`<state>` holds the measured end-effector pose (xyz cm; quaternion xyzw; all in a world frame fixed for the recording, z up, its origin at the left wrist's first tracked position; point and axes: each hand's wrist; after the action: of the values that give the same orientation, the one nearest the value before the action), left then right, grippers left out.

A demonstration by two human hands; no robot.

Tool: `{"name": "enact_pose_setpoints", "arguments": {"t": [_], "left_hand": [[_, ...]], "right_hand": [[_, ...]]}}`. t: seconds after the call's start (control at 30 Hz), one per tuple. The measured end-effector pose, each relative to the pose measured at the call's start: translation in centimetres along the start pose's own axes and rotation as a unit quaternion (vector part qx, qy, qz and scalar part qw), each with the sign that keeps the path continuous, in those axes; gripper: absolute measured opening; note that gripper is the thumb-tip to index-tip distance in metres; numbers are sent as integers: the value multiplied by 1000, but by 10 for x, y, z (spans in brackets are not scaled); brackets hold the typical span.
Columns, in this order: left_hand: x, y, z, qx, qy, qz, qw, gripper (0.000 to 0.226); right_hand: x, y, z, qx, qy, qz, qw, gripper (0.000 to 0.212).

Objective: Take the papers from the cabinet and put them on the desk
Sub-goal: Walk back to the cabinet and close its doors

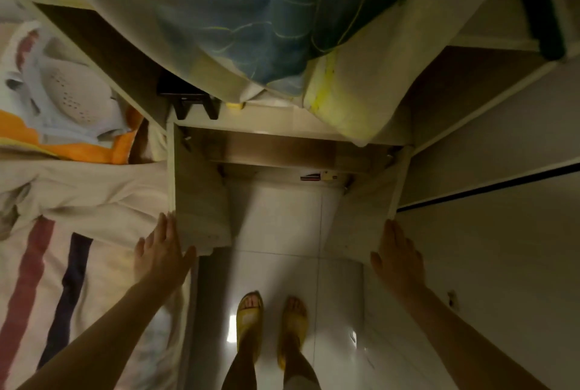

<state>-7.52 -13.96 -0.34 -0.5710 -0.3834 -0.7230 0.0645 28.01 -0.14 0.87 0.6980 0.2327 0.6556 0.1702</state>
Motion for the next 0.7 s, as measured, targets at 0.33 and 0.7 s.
{"name": "enact_pose_setpoints", "arguments": {"t": [0.33,0.7], "left_hand": [[-12,-6,6,-83,76,8,994,70],[-11,-45,95,-163,54,28,985,76]], "right_hand": [[-20,-6,13,51,-66,19,996,90],[-19,-38,-48,90,10,18,996,80]]}}
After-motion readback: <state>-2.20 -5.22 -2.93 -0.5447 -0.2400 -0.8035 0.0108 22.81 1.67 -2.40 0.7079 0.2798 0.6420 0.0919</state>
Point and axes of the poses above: each hand's wrist, its own y-axis away from the middle knuckle, its own x-axis out of the back of the hand, z = x × y, and after that the axes turned 1 degree about y, right-handed
